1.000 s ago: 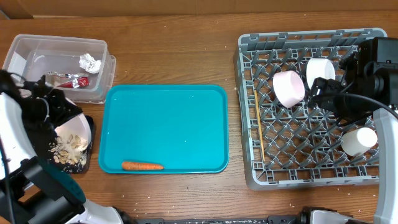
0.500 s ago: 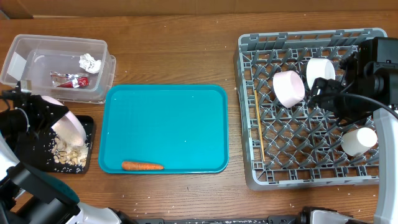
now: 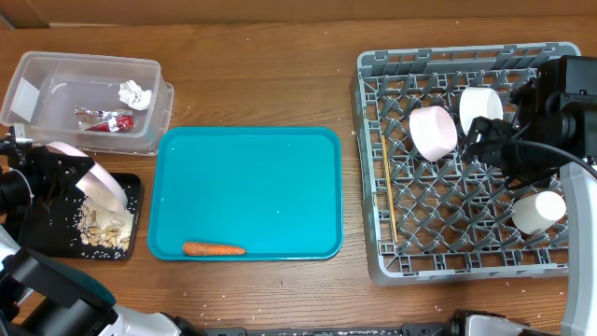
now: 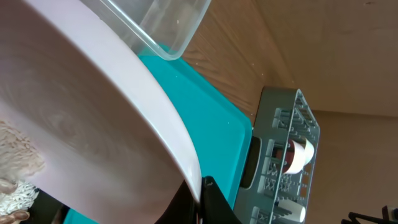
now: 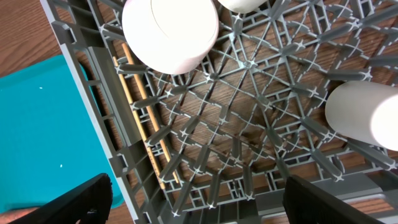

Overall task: Sort waste into correct bins and load items into the dishwasher
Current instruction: 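Tilt the plate over the black tray to dump rice and peanut shells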

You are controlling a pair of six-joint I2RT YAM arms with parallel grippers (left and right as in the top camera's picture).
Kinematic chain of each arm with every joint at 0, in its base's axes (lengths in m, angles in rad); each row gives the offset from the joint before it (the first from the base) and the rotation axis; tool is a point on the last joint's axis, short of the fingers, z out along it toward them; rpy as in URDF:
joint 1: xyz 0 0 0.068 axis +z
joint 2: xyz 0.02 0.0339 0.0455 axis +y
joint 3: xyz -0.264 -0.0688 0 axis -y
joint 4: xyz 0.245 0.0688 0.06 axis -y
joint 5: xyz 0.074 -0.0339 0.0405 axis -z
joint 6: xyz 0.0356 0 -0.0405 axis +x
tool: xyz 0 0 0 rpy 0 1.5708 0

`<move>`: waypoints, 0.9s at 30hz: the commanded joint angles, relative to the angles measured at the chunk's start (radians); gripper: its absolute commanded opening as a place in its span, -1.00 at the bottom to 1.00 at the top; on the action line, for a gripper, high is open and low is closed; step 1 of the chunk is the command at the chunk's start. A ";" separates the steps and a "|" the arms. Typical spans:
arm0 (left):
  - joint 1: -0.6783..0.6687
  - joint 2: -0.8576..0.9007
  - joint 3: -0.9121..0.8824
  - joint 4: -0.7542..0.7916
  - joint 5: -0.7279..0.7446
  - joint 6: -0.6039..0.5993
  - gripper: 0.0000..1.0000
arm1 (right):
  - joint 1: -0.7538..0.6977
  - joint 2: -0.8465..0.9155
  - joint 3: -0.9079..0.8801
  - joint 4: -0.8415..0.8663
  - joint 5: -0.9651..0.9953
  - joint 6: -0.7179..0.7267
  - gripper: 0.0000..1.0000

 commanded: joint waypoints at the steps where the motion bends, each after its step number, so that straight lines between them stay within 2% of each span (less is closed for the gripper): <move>1: 0.007 -0.031 0.023 -0.007 0.055 0.037 -0.92 | -0.001 -0.011 0.017 0.002 0.006 -0.005 0.80; 5: 0.013 -0.029 0.023 0.015 0.053 0.023 -0.92 | -0.001 -0.011 0.017 -0.001 0.006 -0.005 0.80; 7: 0.023 -0.029 0.023 0.013 0.032 -0.066 -0.92 | -0.001 -0.011 0.017 -0.003 0.006 -0.005 0.79; 8: 0.030 -0.032 0.023 0.026 0.049 -0.015 -0.92 | -0.001 -0.011 0.017 -0.005 0.006 -0.005 0.80; 10: 0.037 -0.029 0.023 0.043 0.055 -0.087 -0.92 | -0.001 -0.011 0.017 -0.007 0.010 -0.005 0.80; 12: 0.045 -0.030 0.023 0.047 0.100 -0.009 -0.92 | -0.001 -0.011 0.017 -0.009 0.017 -0.004 0.80; 13: 0.047 -0.025 0.023 0.055 0.093 -0.073 -0.92 | -0.001 -0.011 0.017 -0.009 0.017 -0.005 0.80; 15: 0.054 -0.025 0.023 0.032 0.116 -0.002 -0.91 | -0.001 -0.011 0.017 -0.011 0.017 -0.005 0.80; 17: 0.058 -0.019 0.023 0.025 0.111 -0.063 -0.92 | -0.001 -0.011 0.017 -0.011 0.017 -0.005 0.80; 18: 0.063 -0.019 0.023 0.005 0.143 0.000 -0.92 | -0.001 -0.011 0.017 -0.013 0.017 -0.005 0.80; 19: 0.065 -0.018 0.023 0.020 0.140 0.013 -0.92 | -0.001 -0.011 0.017 -0.015 0.017 -0.005 0.80; 20: 0.066 -0.014 0.023 0.024 0.132 -0.043 -0.92 | -0.001 -0.011 0.017 -0.015 0.017 -0.005 0.79; 22: 0.069 -0.016 0.023 0.009 0.154 0.013 -0.92 | -0.001 -0.011 0.017 -0.017 0.017 -0.005 0.80; 24: 0.071 -0.012 0.023 0.015 0.136 -0.053 -0.92 | -0.001 -0.011 0.017 -0.017 0.017 -0.005 0.80; 26: 0.072 -0.013 0.023 0.023 0.130 -0.011 -0.92 | -0.001 -0.011 0.017 -0.017 0.017 -0.005 0.79; 27: 0.072 -0.010 0.023 0.030 0.115 -0.062 -0.92 | -0.001 -0.011 0.017 -0.016 0.017 -0.005 0.80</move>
